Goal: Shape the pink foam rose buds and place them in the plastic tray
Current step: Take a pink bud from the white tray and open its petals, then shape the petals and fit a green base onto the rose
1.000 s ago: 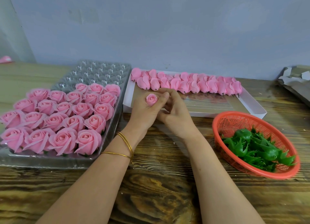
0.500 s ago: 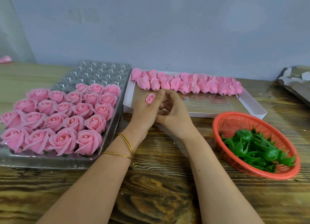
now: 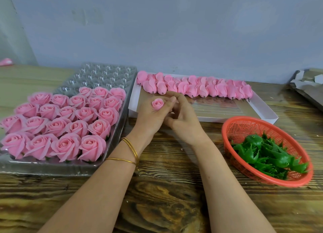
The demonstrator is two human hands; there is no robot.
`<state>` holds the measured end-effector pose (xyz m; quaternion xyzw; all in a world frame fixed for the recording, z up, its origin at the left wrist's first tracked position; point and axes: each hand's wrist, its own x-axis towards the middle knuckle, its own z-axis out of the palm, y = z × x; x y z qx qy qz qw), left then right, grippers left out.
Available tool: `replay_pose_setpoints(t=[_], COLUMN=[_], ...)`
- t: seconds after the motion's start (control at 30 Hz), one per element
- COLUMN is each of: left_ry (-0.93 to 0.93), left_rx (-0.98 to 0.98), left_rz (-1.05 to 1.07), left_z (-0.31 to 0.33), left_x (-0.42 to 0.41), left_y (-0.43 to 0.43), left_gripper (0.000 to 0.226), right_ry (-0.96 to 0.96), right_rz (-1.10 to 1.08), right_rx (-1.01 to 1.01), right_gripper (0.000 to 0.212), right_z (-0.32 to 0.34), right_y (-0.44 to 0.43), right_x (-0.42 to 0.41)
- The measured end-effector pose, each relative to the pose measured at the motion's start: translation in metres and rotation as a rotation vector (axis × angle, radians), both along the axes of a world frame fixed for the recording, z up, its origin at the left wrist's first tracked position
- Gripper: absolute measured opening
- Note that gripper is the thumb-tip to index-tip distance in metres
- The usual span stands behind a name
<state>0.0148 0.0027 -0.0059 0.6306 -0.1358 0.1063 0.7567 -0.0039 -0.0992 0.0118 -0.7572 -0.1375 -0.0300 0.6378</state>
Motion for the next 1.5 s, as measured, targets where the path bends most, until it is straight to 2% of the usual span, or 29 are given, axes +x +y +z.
replay_pose_setpoints(t=[0.13,0.33,0.47,0.6,0.7,0.83,0.93,1.27,1.5], left_ry=[0.030,0.071,0.130,0.120,0.124,0.125,0.129,0.119,0.136], left_rx=[-0.001,-0.044,0.040,0.069,0.063,0.052,0.050,0.018,0.021], left_rz=[0.049,0.063,0.183,0.179,0.174,0.181,0.189,0.191,0.186], left_z=[-0.003,-0.003,-0.003,-0.001,0.000,0.000,-0.001,-0.003,-0.004], left_x=[0.003,0.003,0.004,0.002,0.001,0.001,0.002,0.004,0.005], left_y=[0.000,-0.001,-0.001,0.001,0.002,0.002,0.003,0.003,0.002], left_gripper=[0.018,0.018,0.022,0.027,0.028,0.029,0.029,0.027,0.028], right_ry=[-0.003,-0.073,-0.163,-0.104,0.025,0.350,0.502,0.648,0.611], right_rz=[-0.009,-0.189,-0.489,-0.588,-0.593,-0.504,-0.450,-0.377,-0.420], right_rx=[-0.028,-0.090,-0.278,-0.482,-0.637,-0.834,-0.858,-0.914,-0.925], right_gripper=[0.059,0.028,0.019,0.022,0.030,0.038,0.043,0.051,0.026], right_z=[0.001,0.017,0.030,0.046,0.058,0.070,0.076,0.063,0.058], right_y=[-0.001,-0.010,-0.030,-0.058,-0.079,-0.102,-0.113,-0.123,-0.128], right_x=[-0.001,-0.003,-0.003,-0.011,-0.022,-0.036,-0.046,-0.041,-0.033])
